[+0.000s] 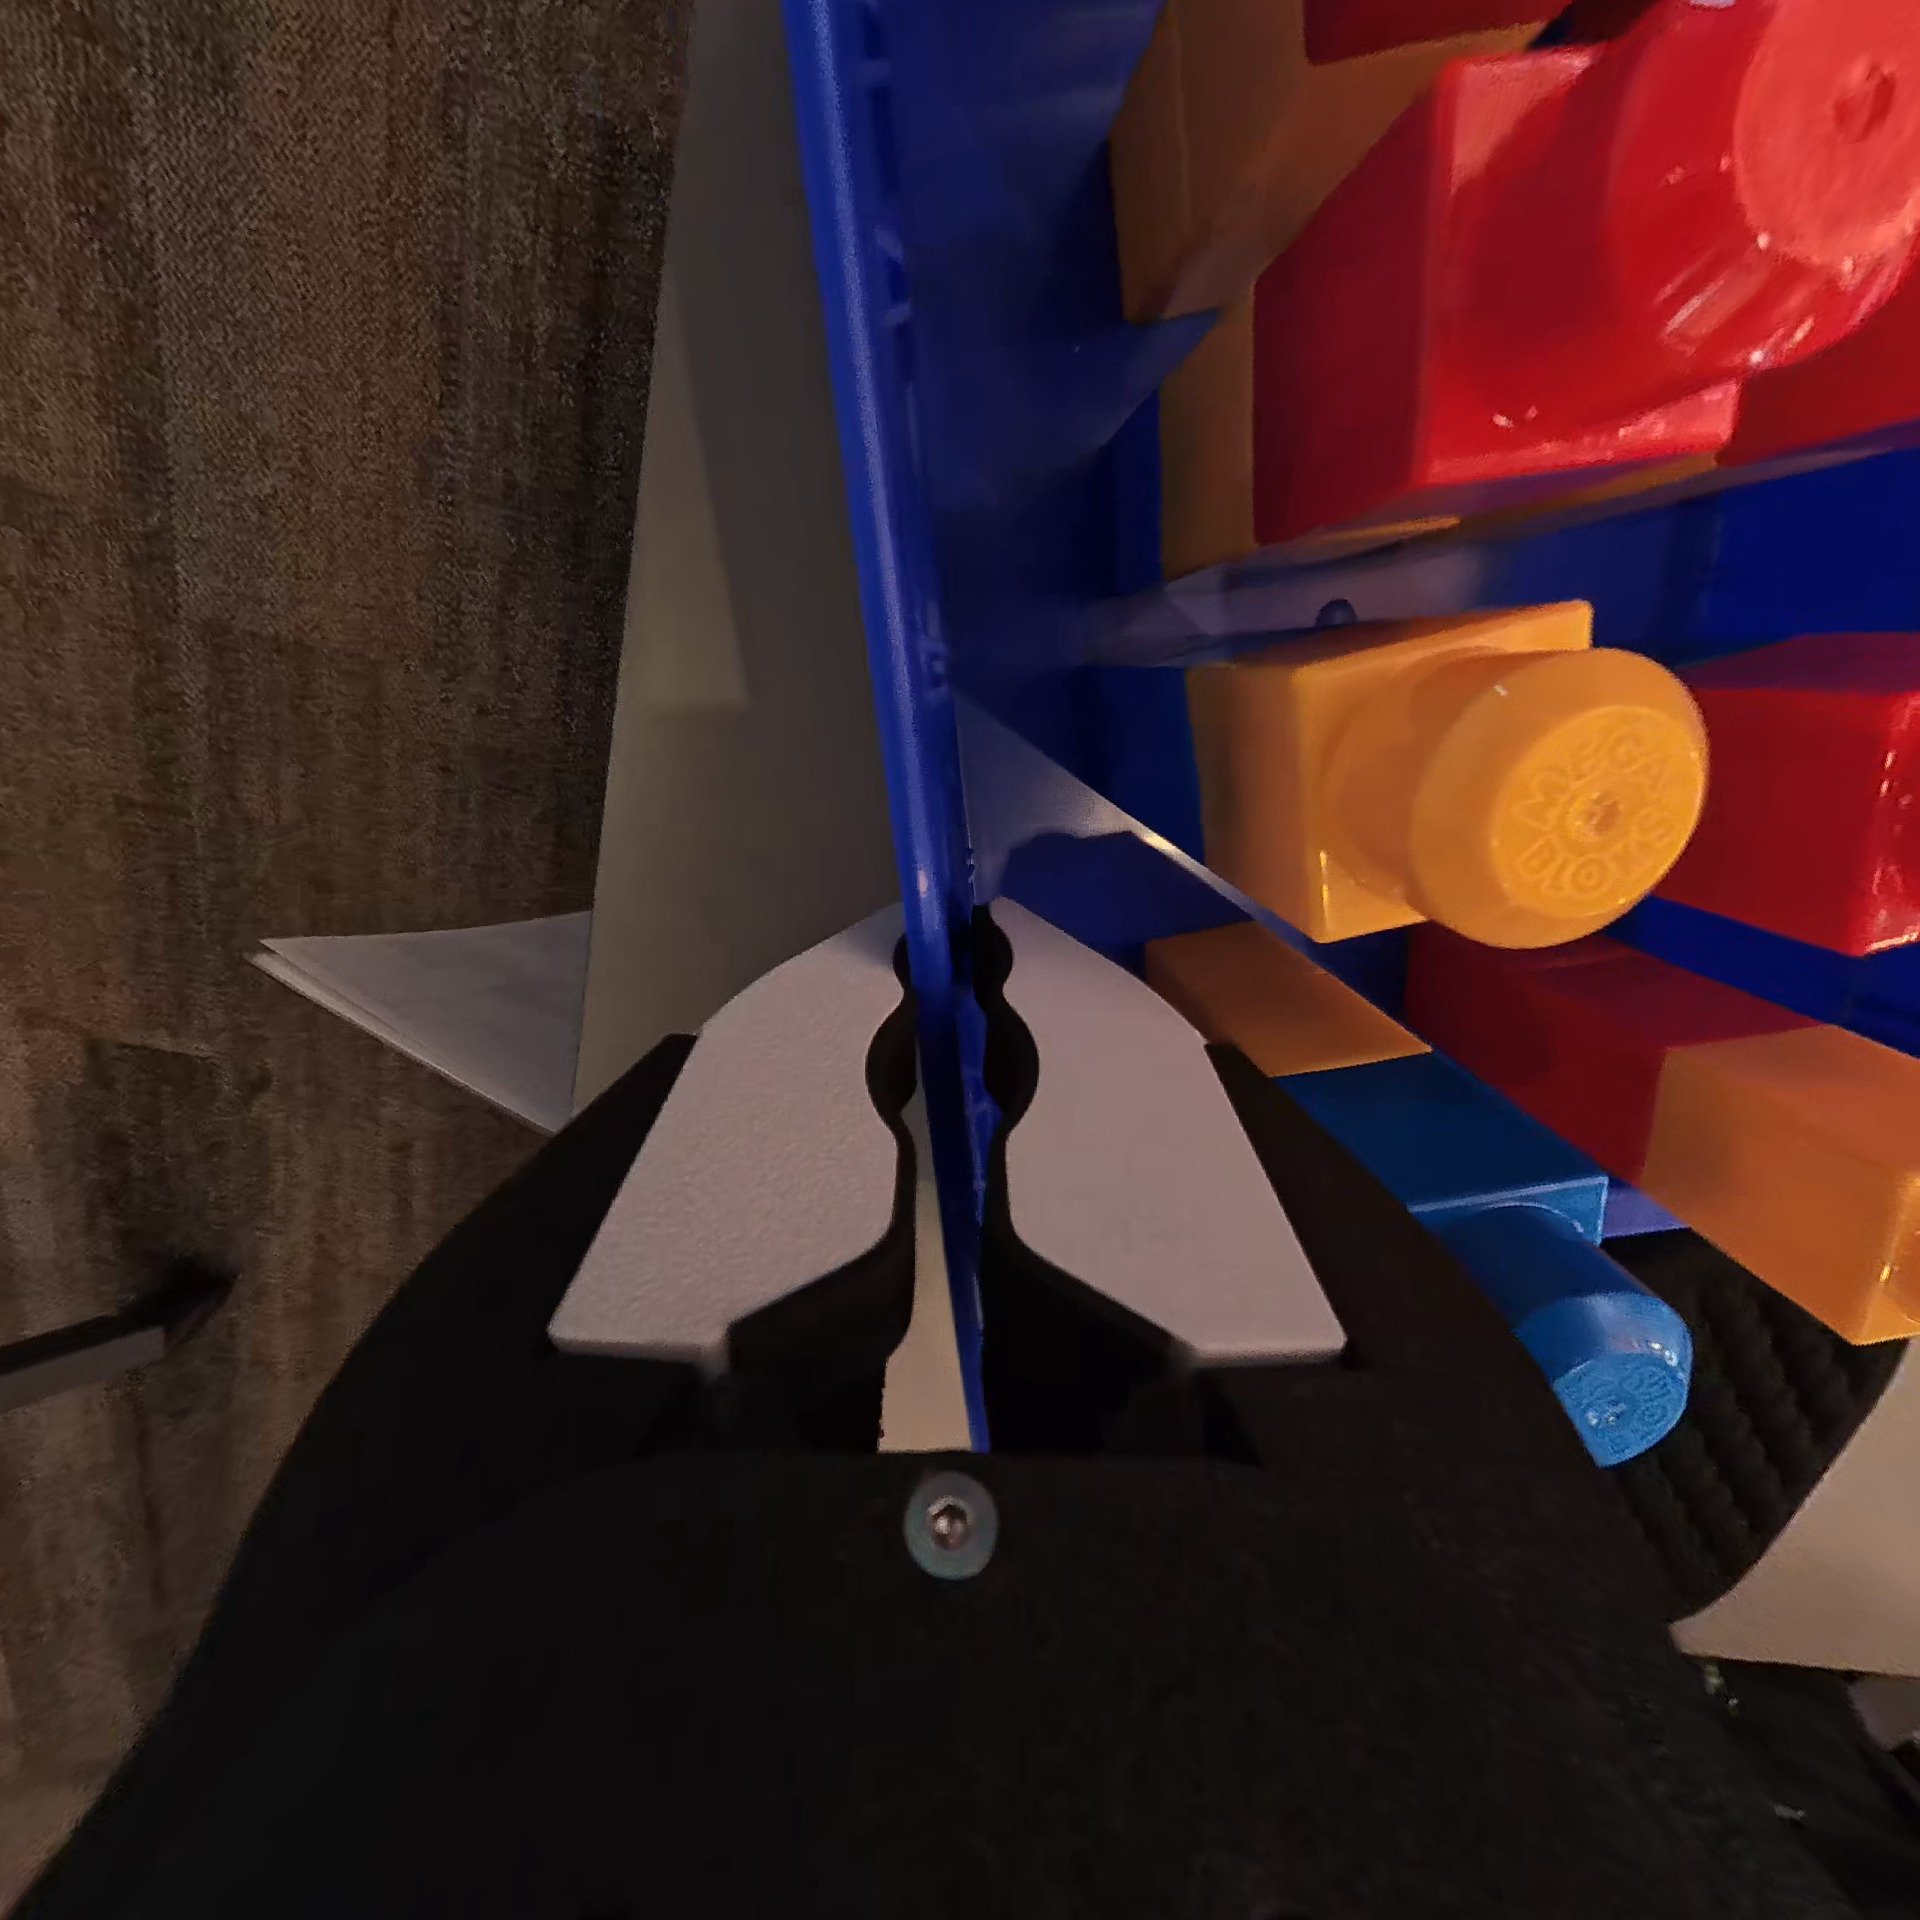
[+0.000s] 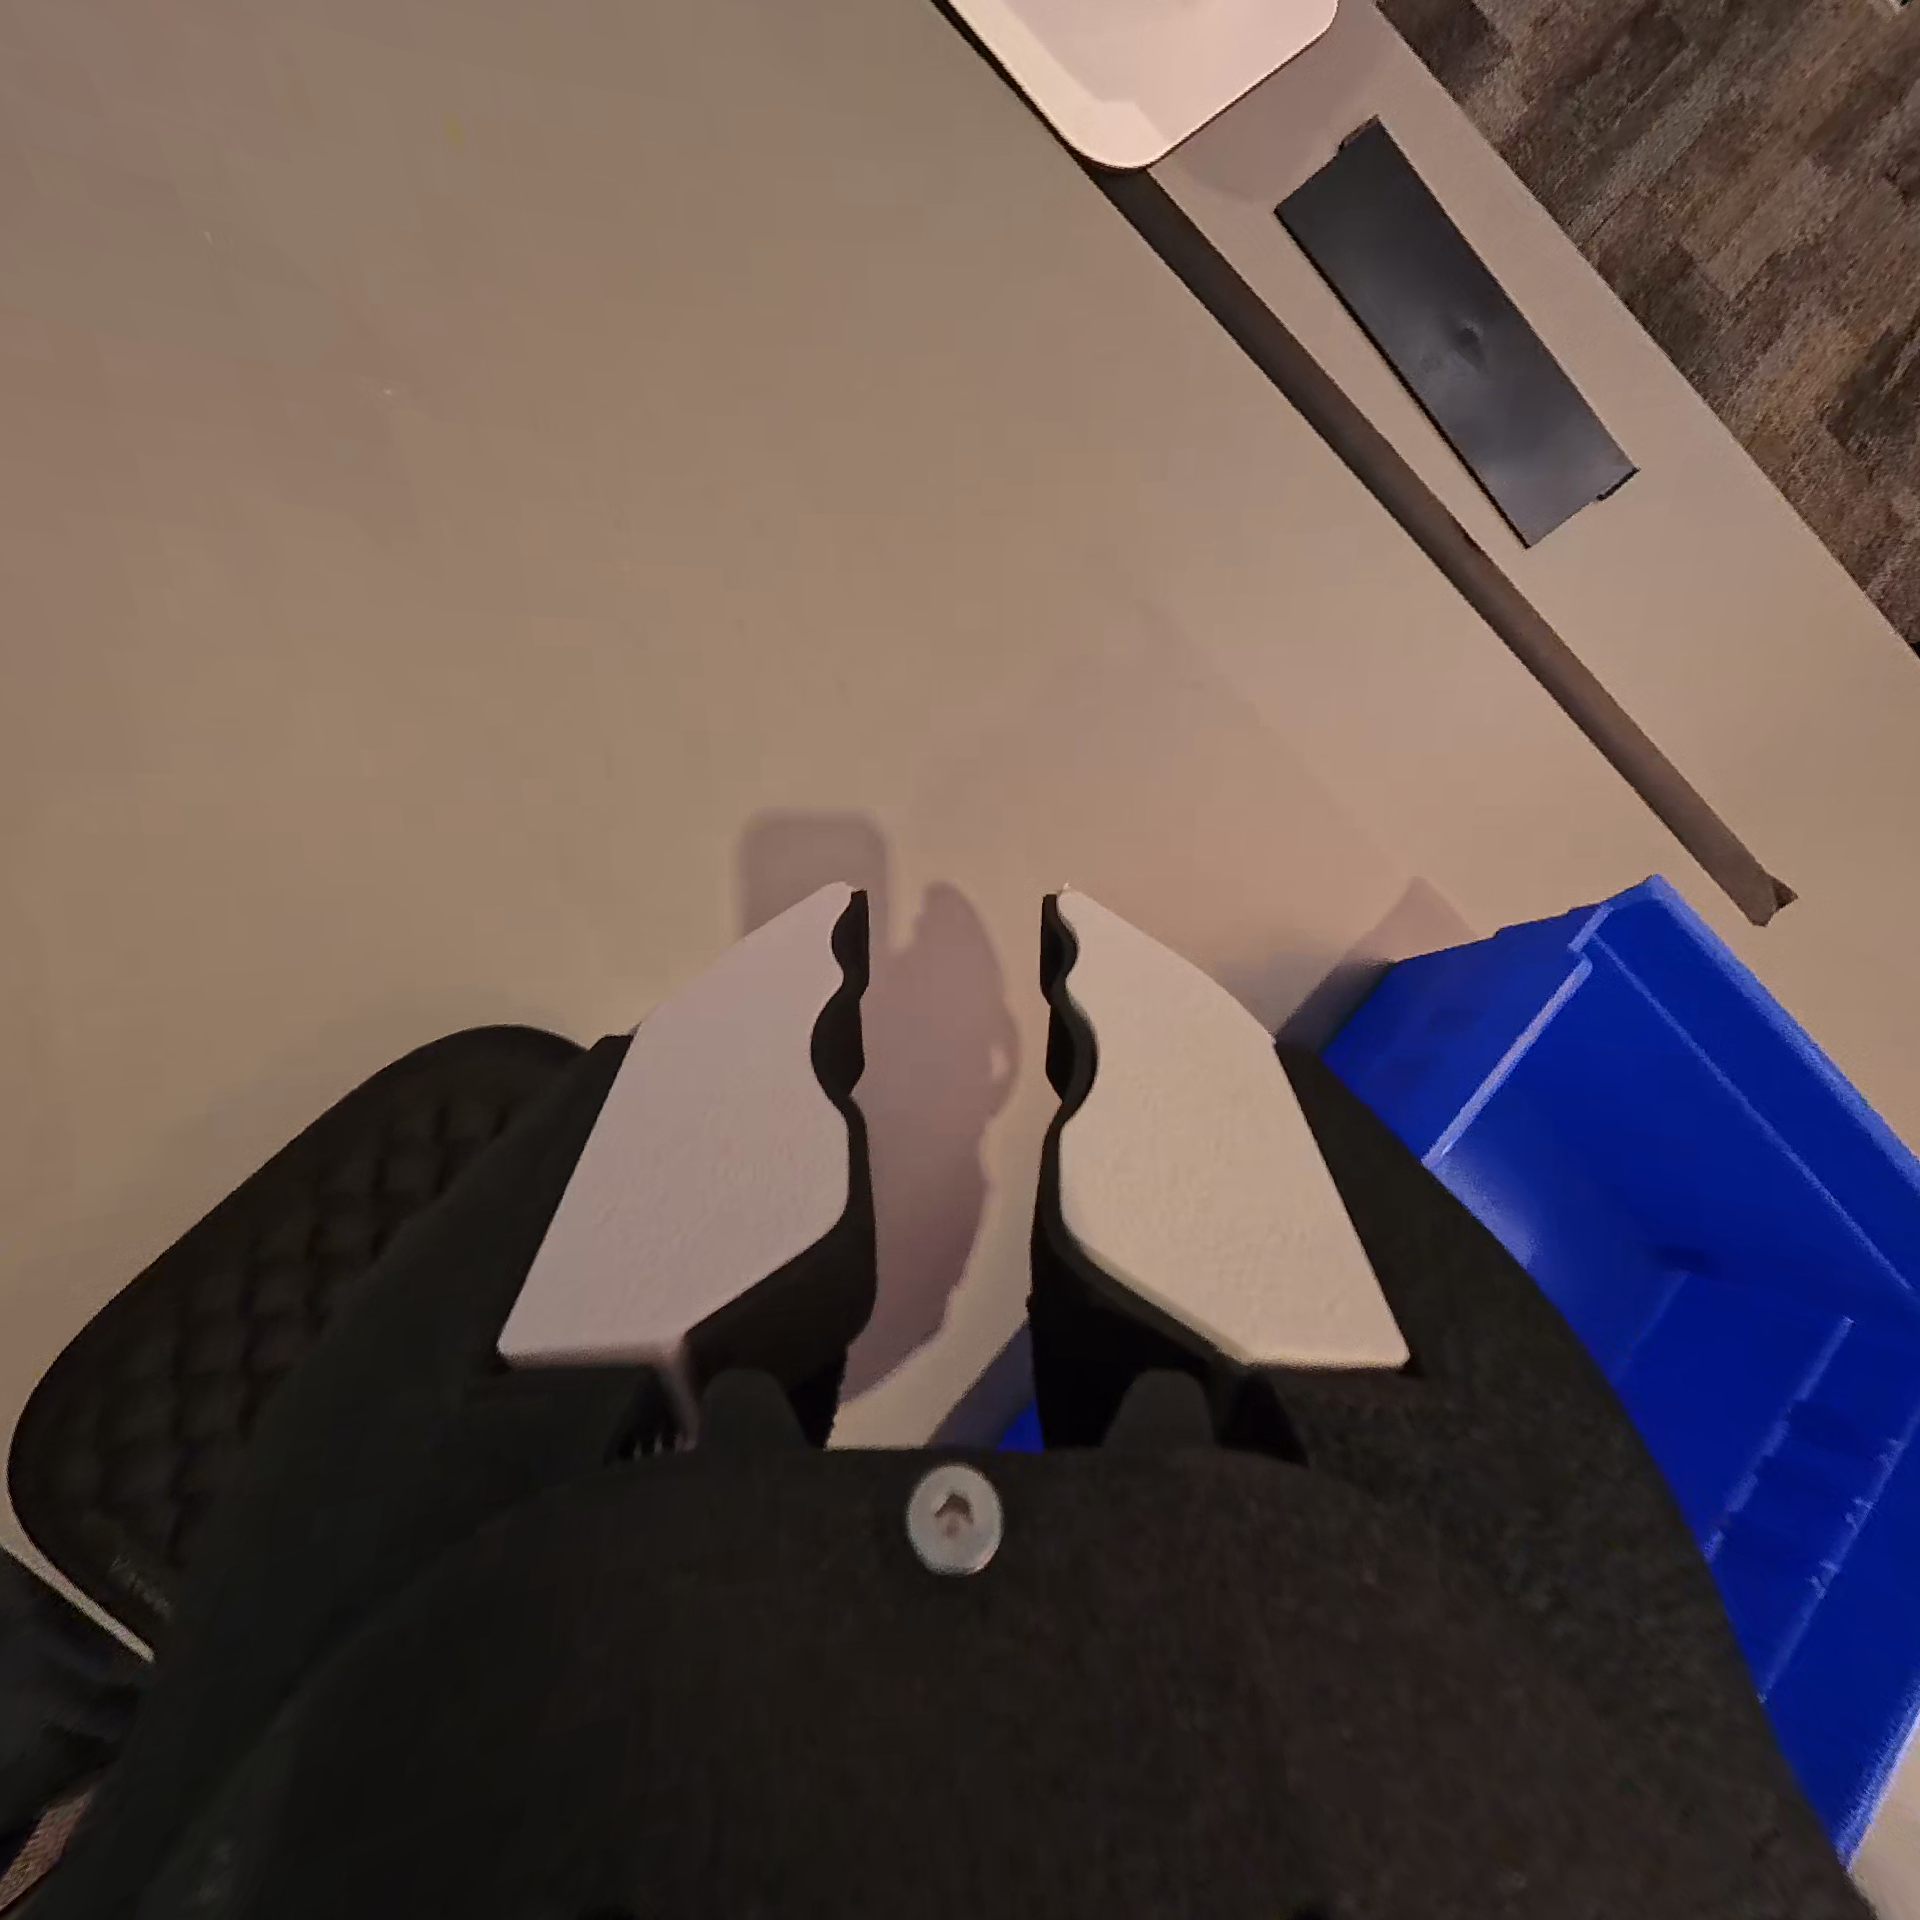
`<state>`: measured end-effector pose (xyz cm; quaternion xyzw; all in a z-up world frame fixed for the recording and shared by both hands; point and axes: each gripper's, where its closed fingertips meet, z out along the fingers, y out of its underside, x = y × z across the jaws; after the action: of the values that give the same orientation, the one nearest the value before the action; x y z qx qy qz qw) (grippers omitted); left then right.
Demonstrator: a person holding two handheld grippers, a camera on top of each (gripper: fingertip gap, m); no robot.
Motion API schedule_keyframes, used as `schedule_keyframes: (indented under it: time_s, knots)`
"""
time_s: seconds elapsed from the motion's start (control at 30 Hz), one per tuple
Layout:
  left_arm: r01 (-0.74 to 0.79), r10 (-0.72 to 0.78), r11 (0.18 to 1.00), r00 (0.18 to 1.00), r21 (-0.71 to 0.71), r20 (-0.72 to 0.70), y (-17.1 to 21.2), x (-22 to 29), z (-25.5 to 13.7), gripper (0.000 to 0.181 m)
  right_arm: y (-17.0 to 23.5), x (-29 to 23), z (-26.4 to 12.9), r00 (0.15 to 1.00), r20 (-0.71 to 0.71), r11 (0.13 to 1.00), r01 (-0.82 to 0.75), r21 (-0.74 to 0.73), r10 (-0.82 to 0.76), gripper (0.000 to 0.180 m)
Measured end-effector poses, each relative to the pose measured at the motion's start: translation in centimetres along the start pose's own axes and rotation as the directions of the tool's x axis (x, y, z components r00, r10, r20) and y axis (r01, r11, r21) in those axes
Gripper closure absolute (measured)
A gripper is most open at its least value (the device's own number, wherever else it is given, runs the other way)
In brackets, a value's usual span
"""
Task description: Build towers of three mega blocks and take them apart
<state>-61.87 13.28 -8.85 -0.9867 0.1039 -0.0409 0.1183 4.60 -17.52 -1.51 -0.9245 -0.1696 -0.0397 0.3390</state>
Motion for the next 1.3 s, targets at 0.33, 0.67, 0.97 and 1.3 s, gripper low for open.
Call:
schedule_keyframes:
  time_s: [0.33,0.67,0.97,1.3]
  knots:
    - [-0.239,0.241,0.970,0.967,0.036,-0.084,-0.4,-0.4,0.1,0.173,0.5,-0.6,-1.1,1.000,-0.014,1.000,0.010,-0.030,-0.010,0.149]
    - [-0.393,0.392,0.919,0.914,0.011,-0.100,-2.2,-0.8,0.5,0.173,0.8,-1.1,-2.6,0.998,-0.057,0.997,0.008,-0.071,-0.012,0.149]
    - [-0.465,0.461,0.885,0.877,0.003,-0.135,-3.4,-0.2,0.9,0.173,0.7,-1.8,-2.3,0.998,-0.062,0.993,0.022,-0.119,-0.029,0.149]
    - [-0.491,0.486,0.871,0.862,-0.002,-0.144,-4.0,-0.4,1.0,0.173,0.1,-2.2,-1.6,0.998,-0.059,0.992,0.028,-0.124,-0.035,0.150]
